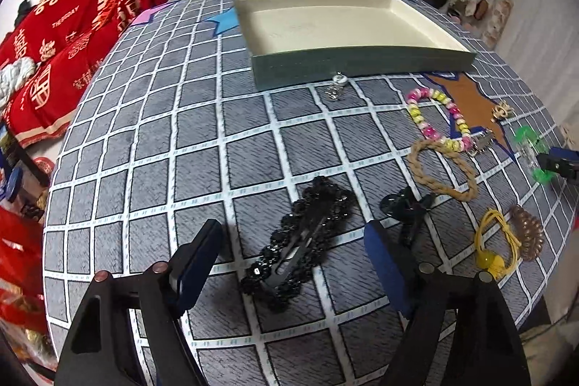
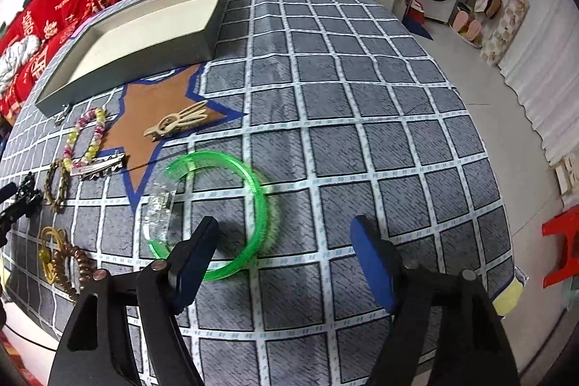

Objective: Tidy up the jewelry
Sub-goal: 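Grasp the black beaded clip with left tool while right tool grasps green bangle, then carry both items into the tray and open both tools to release them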

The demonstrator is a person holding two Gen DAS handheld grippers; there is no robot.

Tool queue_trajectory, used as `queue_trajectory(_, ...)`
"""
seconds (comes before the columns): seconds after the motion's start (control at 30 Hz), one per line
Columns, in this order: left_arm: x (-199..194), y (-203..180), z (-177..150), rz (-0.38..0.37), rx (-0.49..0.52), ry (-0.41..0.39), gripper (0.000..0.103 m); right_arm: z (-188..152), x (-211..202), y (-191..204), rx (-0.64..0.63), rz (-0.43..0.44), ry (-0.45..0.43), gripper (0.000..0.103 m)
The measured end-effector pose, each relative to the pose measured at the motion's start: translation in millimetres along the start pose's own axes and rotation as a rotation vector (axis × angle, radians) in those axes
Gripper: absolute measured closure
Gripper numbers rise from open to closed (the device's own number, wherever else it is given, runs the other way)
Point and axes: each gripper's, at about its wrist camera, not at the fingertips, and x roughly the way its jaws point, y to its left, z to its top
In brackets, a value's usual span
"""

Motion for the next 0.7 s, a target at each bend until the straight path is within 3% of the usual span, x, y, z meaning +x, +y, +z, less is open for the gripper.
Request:
queue_trajectory(0.13,-1.1,-6.8,-0.3,-0.017,0.030,0.005,0.018,-1.1,-3.0,6.5,-0.021,0.003,0.003,0.034)
queue_trajectory(0.23,-4.0,-11.0,-1.2,-0.031,0.044,-0.001,0.030,-0.3,-4.4,9.8,-0.029,0.006,0.007,0.042)
queue_trajectory(0.27,-6.0,-13.4,-1.5,-0.036,0.051,-0.007,0.039,-0.1,-5.0,11.0,-0.035,0.008,0.006,0.045)
queue_trajectory(0.3,-7.8,-13.9,-2.8,-0.041,0.056,-0.012,0.050,-0.3,-6.0,12.2,-0.040,0.009,0.004,0.054)
queue_trajectory(0.33,-7.8,-15.6,-3.3,-0.042,0.059,-0.016,0.054,-0.2,-7.1,13.7,-0.048,0.012,0.003,0.066)
queue_trajectory(0.37,-8.6,-16.4,-4.2,-0.038,0.062,-0.018,0.054,0.5,-7.4,14.4,-0.051,0.012,0.001,0.074)
queue_trajectory(0.4,-8.7,-16.5,-4.7,-0.035,0.063,-0.021,0.055,0.5,-8.1,15.8,-0.055,0.011,-0.001,0.089)
queue_trajectory(0.43,-9.0,-16.3,-5.7,-0.032,0.061,-0.026,0.055,0.4,-8.4,16.8,-0.054,0.007,-0.002,0.094)
queue_trajectory(0.53,-11.6,-15.6,-8.4,-0.026,0.035,-0.033,0.056,-1.3,-9.8,18.6,-0.054,0.000,-0.011,0.096)
queue_trajectory(0.6,-16.1,-13.6,-9.4,-0.028,0.014,-0.039,0.065,-3.9,-13.0,18.3,-0.050,0.010,-0.014,0.096)
queue_trajectory(0.7,-26.7,-9.1,-8.5,-0.035,-0.020,-0.070,0.065,-5.4,-21.8,17.9,-0.053,0.022,-0.032,0.096)
